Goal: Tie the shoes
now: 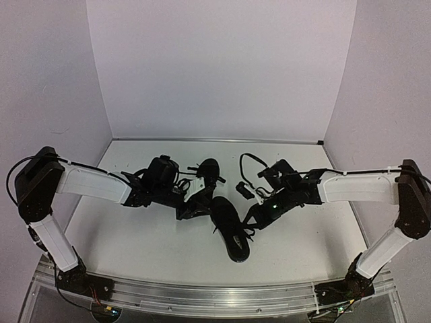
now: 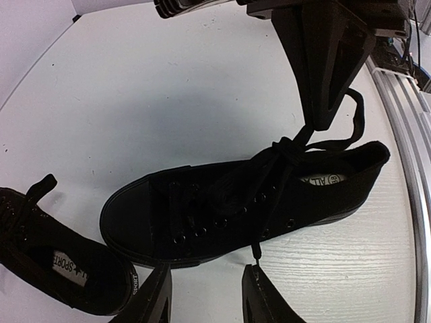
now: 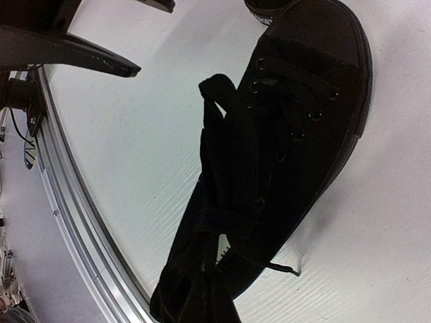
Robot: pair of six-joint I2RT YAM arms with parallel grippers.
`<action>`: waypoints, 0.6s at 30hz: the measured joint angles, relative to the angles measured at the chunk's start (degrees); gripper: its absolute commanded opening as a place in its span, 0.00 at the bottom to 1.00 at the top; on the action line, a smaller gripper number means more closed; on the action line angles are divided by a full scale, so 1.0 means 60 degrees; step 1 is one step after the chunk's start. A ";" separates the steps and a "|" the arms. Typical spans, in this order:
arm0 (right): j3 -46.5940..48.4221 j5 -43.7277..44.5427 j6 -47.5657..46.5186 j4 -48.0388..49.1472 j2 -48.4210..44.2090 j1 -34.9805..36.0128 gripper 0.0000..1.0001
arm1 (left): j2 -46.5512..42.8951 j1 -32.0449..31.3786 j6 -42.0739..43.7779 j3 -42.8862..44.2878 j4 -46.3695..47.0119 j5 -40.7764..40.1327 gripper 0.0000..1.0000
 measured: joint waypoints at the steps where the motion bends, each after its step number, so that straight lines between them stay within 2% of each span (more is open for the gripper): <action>1: -0.0037 0.0014 0.0020 0.0002 -0.0011 0.0002 0.00 | 0.0034 0.0000 0.0022 0.0009 -0.0023 0.0007 0.36; 18: -0.0414 0.0082 0.0239 0.0036 -0.0384 0.0016 0.00 | 0.0139 0.0000 0.0386 0.0137 -0.0247 0.0077 0.35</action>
